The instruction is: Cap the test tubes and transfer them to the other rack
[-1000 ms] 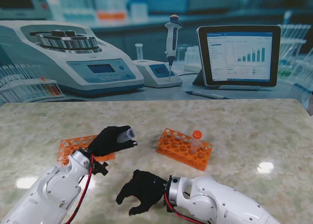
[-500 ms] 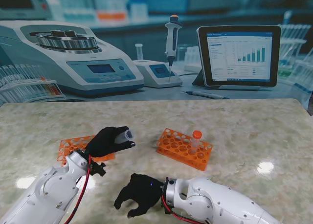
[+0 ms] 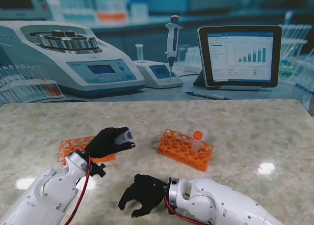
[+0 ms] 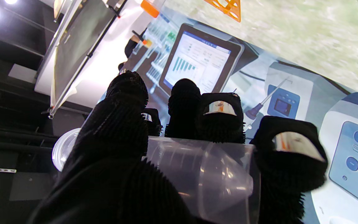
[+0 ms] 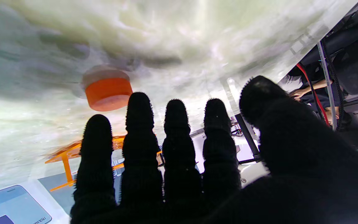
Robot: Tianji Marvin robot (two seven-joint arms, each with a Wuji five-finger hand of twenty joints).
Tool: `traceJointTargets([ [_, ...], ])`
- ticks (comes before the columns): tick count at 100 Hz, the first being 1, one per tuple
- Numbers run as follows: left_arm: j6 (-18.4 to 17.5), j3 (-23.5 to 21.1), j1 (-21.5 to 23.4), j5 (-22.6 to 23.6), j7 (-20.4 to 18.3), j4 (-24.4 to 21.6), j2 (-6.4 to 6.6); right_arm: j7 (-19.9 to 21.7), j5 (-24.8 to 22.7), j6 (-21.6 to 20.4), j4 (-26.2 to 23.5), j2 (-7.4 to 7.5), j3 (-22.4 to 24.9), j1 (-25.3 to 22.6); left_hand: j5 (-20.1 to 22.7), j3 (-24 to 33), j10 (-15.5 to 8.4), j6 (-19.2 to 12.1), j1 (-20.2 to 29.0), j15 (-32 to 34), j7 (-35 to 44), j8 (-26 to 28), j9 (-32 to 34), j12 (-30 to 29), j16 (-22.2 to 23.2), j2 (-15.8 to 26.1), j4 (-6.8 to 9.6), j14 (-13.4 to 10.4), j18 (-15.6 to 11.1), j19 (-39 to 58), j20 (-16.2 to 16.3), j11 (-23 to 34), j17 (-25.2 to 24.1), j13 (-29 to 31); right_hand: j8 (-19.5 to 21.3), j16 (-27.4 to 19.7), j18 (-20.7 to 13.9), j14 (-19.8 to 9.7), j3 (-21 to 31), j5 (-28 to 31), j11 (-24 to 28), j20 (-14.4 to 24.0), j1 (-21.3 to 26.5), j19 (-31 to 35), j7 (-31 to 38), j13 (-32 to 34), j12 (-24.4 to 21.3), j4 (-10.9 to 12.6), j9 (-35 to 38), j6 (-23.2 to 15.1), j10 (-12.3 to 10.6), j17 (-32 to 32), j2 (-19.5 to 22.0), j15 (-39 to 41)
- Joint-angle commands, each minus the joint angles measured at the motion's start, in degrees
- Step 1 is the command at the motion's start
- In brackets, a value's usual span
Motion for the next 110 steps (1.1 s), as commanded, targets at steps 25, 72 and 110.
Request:
traceJointTargets([
  [25, -0.36, -0.09, 0.22, 0.18, 0.15, -0.46, 0.06, -0.47, -1.24, 1.36, -1.65, -0.04, 1.04, -0.32, 0.99, -0.58, -1.38, -3.65, -0.11, 1.38, 4.69, 3.31, 0.94, 0.2, -0.62, 3.1, -0.63, -1.6, -3.78, 8.74, -1.61, 0.62, 2.65, 1.27, -0.73, 0.11, -1.17, -0.81, 0.8, -1.03, -4.83, 1.07, 1.1, 1.18, -0.63, -2.01, -4.97, 0.43, -1.57, -1.58, -1.73, -0.76, 0.75, -0.01],
  [72, -0.15, -0.09, 0.29, 0.35, 0.29, -0.63, 0.04, 1.33, -1.06, 4.66, 1.33, -0.18, -1.32, 3.91, 0.95, -0.72, -1.58, -3.77, -0.06, 0.85, 4.67, 3.28, 0.92, 0.09, -1.06, 3.23, -0.59, -1.56, -3.46, 8.02, -2.28, 0.48, 2.55, 1.16, -4.47, -6.23, -1.17, 0.37, -0.12, -3.05, -8.84, 0.42, 0.29, 0.14, -0.28, -5.47, -16.6, 0.43, -2.72, -5.7, -2.8, -1.91, 0.97, -4.75],
  [110, -0.06, 0.09, 0.22, 0.38, 0.29, -0.62, 0.04, 0.17, 0.38, 4.99, 4.83, -0.94, -3.83, 5.82, 0.9, -0.87, -1.69, -3.81, -0.06, 0.66, 4.62, 3.24, 0.84, -0.02, -1.28, 3.22, -0.58, -1.49, -3.24, 7.92, -2.62, 0.35, 2.54, 1.12, -5.72, -4.0, -1.32, -0.2, -0.07, -3.54, -4.23, 0.99, -0.19, 0.76, 0.24, -4.86, -12.2, 0.31, 0.08, -4.85, -3.1, -2.05, 0.13, -1.71],
])
